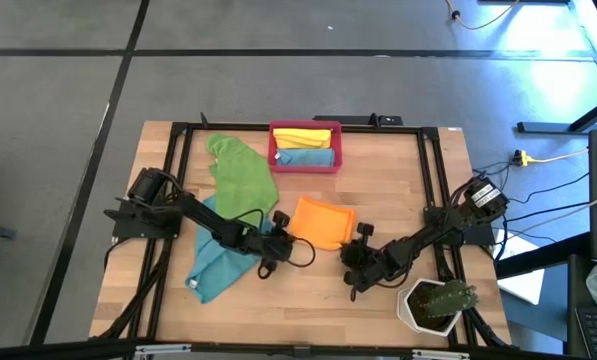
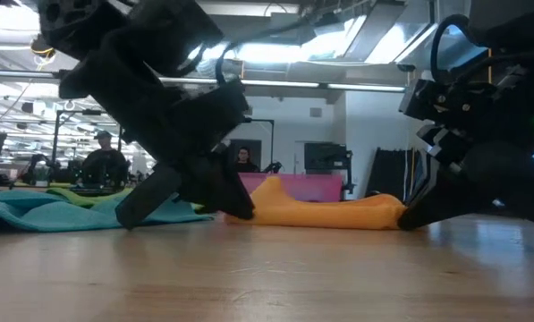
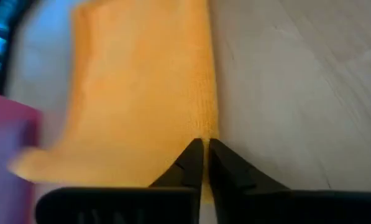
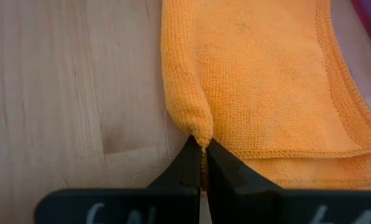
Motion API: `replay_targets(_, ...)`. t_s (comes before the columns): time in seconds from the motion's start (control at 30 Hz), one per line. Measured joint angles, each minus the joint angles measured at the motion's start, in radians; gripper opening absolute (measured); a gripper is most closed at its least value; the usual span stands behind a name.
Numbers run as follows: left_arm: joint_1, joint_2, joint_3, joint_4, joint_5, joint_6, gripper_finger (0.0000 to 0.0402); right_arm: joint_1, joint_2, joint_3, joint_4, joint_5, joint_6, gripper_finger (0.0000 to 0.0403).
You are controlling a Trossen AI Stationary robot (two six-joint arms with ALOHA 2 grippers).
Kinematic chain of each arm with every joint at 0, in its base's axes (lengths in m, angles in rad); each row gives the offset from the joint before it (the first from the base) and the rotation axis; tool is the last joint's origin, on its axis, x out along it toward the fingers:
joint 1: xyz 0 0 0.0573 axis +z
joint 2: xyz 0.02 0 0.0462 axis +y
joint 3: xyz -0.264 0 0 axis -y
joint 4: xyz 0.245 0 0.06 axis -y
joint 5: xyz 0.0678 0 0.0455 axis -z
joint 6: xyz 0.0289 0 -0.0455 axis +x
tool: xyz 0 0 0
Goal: Roll microfiber towels into tight, uniform cylinder then place into a basket
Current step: Roll the orange microfiber towel
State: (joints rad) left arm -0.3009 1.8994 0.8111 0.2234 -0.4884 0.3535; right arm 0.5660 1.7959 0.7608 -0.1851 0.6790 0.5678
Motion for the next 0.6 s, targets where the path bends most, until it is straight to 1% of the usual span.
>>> replay_targets(0.03, 0.002, -0.002, 0.014, -0.021, 0.028, -0.014, 0.0007, 0.000, -0.001, 0.000, -0.001, -0.008, 0.001, 0.0010)
replay_targets(0.13, -0.007, -0.030, 0.053, -0.124, 0.051, -0.039, 0.0003, 0.000, -0.008, 0.001, 0.000, -0.030, 0.004, 0.0010)
replay_targets(0.2, -0.014, -0.044, 0.078, -0.188, 0.080, -0.059, 0.0001, 0.004, -0.025, 0.002, 0.002, -0.060, 0.006, 0.0010)
replay_targets(0.27, -0.021, -0.065, 0.094, -0.239, 0.100, -0.095, 0.0001, 0.009, -0.053, 0.002, 0.006, -0.114, 0.007, 0.0010)
replay_targets(0.43, -0.029, -0.090, 0.101, -0.281, 0.158, -0.155, 0.0000, 0.007, -0.146, 0.000, 0.031, -0.153, 0.004, 0.0009)
replay_targets(0.6, -0.019, -0.110, 0.102, -0.273, 0.241, -0.239, 0.0000, 0.009, -0.169, 0.000, 0.046, -0.224, 0.031, 0.0009)
